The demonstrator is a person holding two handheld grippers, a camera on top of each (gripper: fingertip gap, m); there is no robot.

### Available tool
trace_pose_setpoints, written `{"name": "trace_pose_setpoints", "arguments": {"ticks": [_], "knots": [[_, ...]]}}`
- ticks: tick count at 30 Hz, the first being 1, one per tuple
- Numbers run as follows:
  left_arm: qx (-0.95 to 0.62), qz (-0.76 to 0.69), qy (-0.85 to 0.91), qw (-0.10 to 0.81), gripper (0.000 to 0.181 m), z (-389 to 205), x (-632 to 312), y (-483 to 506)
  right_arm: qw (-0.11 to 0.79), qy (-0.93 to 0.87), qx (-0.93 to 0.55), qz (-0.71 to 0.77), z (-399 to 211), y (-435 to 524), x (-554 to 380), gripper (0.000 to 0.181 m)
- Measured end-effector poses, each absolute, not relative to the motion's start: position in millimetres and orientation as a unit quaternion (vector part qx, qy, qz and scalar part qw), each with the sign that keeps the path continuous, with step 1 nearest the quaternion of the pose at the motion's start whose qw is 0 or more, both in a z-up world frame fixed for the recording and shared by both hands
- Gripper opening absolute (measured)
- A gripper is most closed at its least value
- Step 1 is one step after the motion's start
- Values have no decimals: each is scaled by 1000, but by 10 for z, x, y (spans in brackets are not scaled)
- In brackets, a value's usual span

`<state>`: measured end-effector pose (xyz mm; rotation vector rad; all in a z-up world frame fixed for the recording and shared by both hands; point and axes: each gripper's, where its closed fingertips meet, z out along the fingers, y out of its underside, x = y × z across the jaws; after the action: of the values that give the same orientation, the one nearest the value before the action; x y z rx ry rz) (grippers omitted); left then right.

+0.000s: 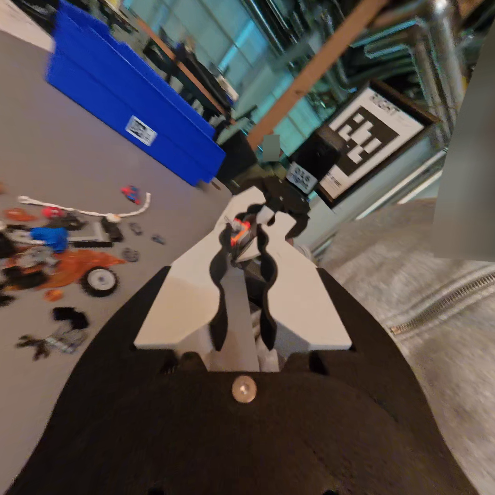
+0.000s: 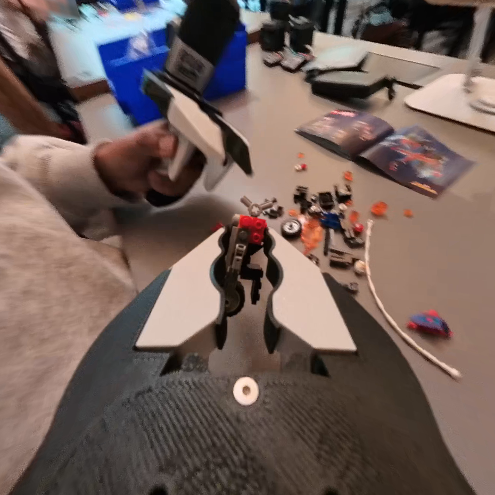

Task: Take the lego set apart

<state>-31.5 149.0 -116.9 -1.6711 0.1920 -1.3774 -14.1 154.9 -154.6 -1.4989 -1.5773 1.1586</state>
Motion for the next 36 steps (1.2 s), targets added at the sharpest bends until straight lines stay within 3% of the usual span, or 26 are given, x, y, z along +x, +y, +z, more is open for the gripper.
{"name": "trace_pose_setpoints", "arguments": {"ticks": [4, 7, 14, 25, 36], "knots": [[-656, -579, 119, 469, 41, -1112, -149, 1385, 276, -605, -509, 546, -1269, 1299, -100, 24], [-620, -603, 128, 485, 43, -984, -96, 1313, 241, -595, -482, 597, -1171, 1163, -101, 24], [-576, -638, 99, 501, 20, -888, -48, 1267, 240, -559, -472, 638, -1131, 1072, -184, 24], [-570, -605, 47, 553, 18, -846, -155, 1341, 243, -502, -501, 662, -1078, 1112, -276, 24], [-580, -602, 17, 549, 17, -921, -177, 1426, 158, -430, -532, 712, -1122, 1159, -280, 24]]}}
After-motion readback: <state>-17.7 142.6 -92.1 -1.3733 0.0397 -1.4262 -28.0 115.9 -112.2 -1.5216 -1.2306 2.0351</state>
